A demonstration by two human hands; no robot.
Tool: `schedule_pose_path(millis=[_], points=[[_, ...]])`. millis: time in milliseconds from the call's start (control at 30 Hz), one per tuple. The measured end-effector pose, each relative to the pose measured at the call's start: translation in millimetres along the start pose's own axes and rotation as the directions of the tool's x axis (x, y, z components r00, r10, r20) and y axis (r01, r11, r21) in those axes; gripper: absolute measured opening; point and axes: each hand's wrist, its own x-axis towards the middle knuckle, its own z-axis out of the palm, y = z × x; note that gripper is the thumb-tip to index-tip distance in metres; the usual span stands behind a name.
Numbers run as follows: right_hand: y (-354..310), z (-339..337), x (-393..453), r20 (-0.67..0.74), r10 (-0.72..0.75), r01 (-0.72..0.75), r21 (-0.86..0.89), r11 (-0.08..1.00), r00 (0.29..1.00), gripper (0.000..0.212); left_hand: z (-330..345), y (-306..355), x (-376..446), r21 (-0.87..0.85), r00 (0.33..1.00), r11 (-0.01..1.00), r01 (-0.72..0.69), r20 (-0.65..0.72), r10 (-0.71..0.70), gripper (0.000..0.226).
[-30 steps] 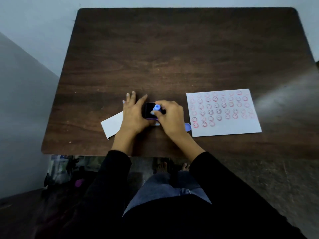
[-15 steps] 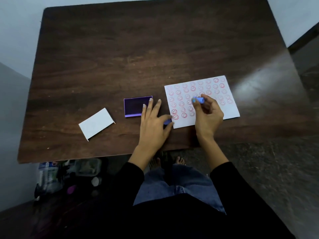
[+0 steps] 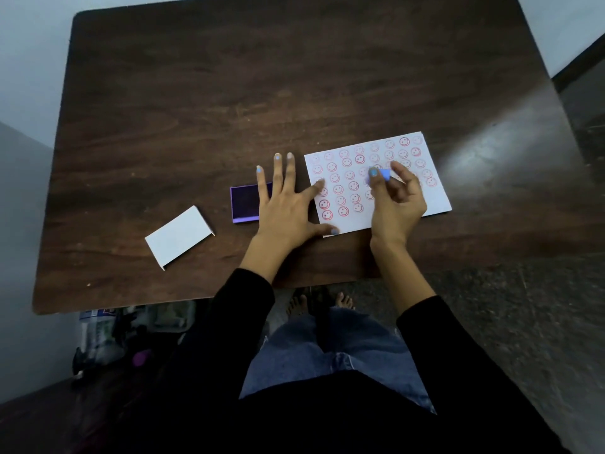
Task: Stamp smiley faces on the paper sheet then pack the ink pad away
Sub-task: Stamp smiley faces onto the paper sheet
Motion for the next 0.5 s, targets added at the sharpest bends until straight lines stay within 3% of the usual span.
schedule_pose_path(millis=[133, 367, 500], points=[[-0.3, -24.0, 4.8, -0.033, -0.01, 0.01, 0.021, 1.0, 0.999, 0.019, -2.2, -4.4, 5.4, -0.021, 0.999, 1.0, 0.016, 0.03, -0.016, 0.093], [7.7, -33.2, -4.8, 0.031, -0.093, 0.097, -0.161, 0.982, 0.995, 0.022, -2.3, -6.4, 7.0, -0.063, 0.998, 0.998, 0.026, 0.062, -0.023, 0.094], [5.5, -33.9, -3.6, 0.012, -0.057, 0.058, -0.077, 0.995, 0.998, 0.022, -3.8, -7.7, 9.0, -0.08, 0.997, 0.996, 0.029, 0.077, -0.023, 0.095]])
